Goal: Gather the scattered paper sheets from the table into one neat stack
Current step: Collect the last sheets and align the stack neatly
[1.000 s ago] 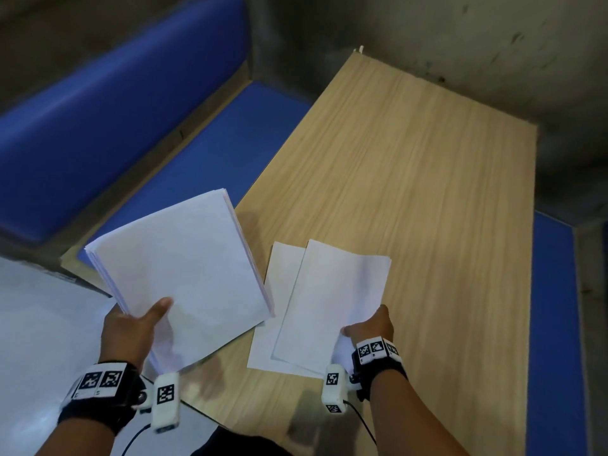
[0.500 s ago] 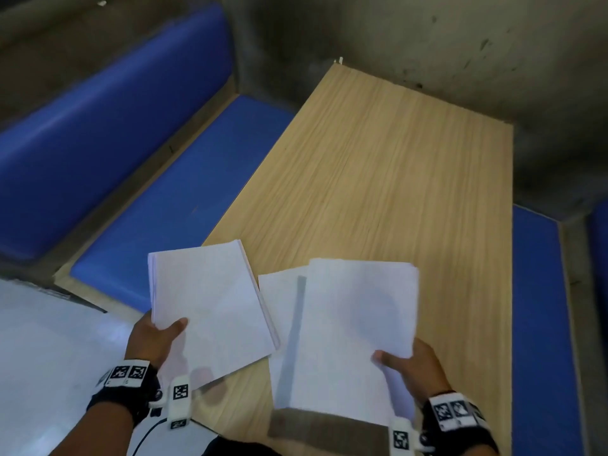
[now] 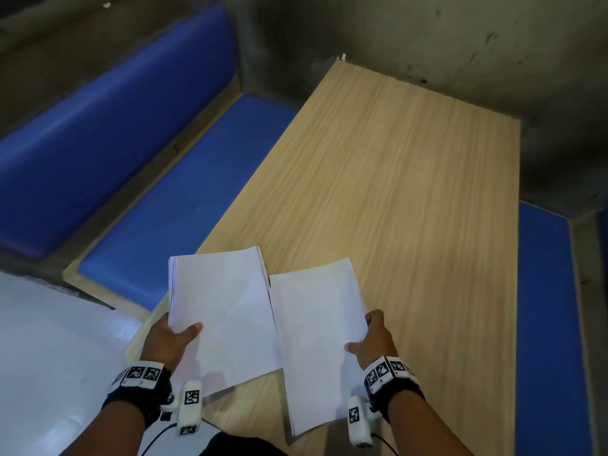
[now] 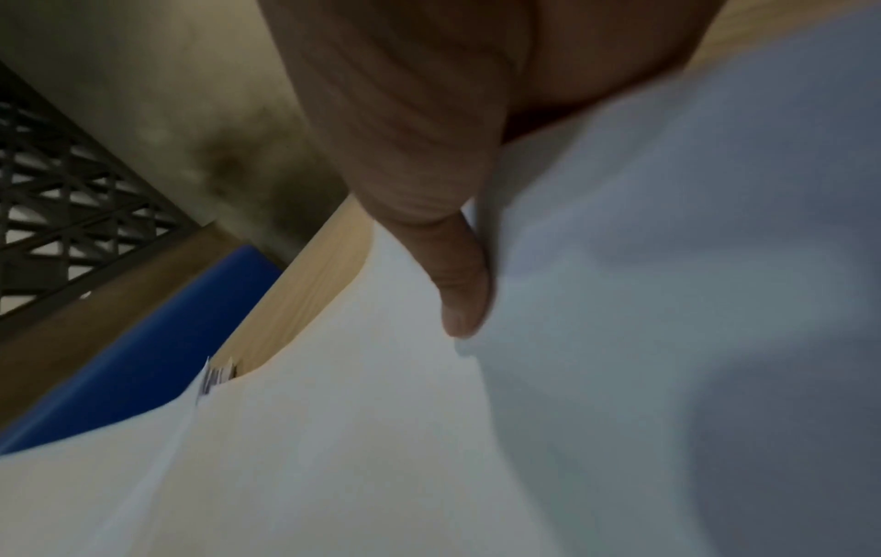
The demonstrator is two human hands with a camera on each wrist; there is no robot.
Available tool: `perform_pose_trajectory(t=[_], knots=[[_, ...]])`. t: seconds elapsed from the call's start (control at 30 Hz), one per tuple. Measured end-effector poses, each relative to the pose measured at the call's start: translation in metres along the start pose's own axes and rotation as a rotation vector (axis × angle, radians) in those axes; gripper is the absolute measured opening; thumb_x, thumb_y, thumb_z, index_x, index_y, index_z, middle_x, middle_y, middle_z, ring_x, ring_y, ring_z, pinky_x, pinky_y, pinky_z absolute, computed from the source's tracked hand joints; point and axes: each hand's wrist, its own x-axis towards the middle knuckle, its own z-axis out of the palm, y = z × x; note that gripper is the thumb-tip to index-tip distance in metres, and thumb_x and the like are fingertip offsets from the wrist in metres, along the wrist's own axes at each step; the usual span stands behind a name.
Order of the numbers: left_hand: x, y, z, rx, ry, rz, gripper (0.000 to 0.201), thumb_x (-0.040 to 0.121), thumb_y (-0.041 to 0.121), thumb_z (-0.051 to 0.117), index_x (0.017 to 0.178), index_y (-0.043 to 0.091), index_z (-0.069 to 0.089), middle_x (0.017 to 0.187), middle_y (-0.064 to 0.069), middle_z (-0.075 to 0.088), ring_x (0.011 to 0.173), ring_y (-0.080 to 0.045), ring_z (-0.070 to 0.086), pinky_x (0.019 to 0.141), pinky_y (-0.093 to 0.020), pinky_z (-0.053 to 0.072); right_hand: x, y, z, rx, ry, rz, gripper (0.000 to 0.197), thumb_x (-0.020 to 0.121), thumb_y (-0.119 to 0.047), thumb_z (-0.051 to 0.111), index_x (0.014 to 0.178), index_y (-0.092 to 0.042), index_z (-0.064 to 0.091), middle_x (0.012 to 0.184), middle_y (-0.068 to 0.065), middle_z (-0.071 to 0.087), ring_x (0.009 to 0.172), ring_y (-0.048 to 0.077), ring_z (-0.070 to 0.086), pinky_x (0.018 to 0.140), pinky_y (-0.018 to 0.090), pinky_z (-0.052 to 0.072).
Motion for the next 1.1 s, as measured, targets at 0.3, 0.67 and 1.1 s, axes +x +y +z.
perform_pose_trajectory(t=[0.3, 0.67, 1.1], knots=[[-0.007, 0.036, 0.004, -0.086, -0.022, 0.072, 0.043, 0.088, 0.007, 0.074, 0.127, -0.001, 0.060, 0.108, -0.020, 0.066, 0.092, -0.029, 0.060, 0.085, -0.040, 0.045, -0.055, 0.014, -0.093, 0.453, 0.136, -0.207, 0.042, 0.081, -0.006, 0.075, 0.120, -0.018, 0.063, 0.113, -0.005, 0.070, 0.111, 0.020, 0.063, 0.103, 0.039, 0.047], [-0.073, 0.088, 0.120, -0.071, -0.480, 0.172, 0.030, 0.078, 0.029, 0.085, 0.102, 0.014, 0.075, 0.092, 0.001, 0.081, 0.087, -0.022, 0.077, 0.080, -0.044, 0.061, -0.086, 0.030, -0.091, 0.749, 0.165, -0.200, 0.061, 0.064, -0.029, 0.089, 0.119, -0.022, 0.062, 0.114, -0.007, 0.072, 0.105, 0.009, 0.068, 0.098, 0.037, 0.051], [-0.121, 0.141, 0.166, -0.139, -0.544, 0.352, 0.040, 0.069, 0.032, 0.091, 0.103, 0.028, 0.069, 0.087, 0.017, 0.079, 0.080, 0.004, 0.073, 0.070, -0.021, 0.059, -0.083, 0.042, -0.083, 0.795, 0.433, -0.199, 0.057, 0.076, -0.009, 0.081, 0.124, -0.029, 0.060, 0.122, -0.016, 0.067, 0.115, 0.008, 0.062, 0.093, 0.020, 0.050]])
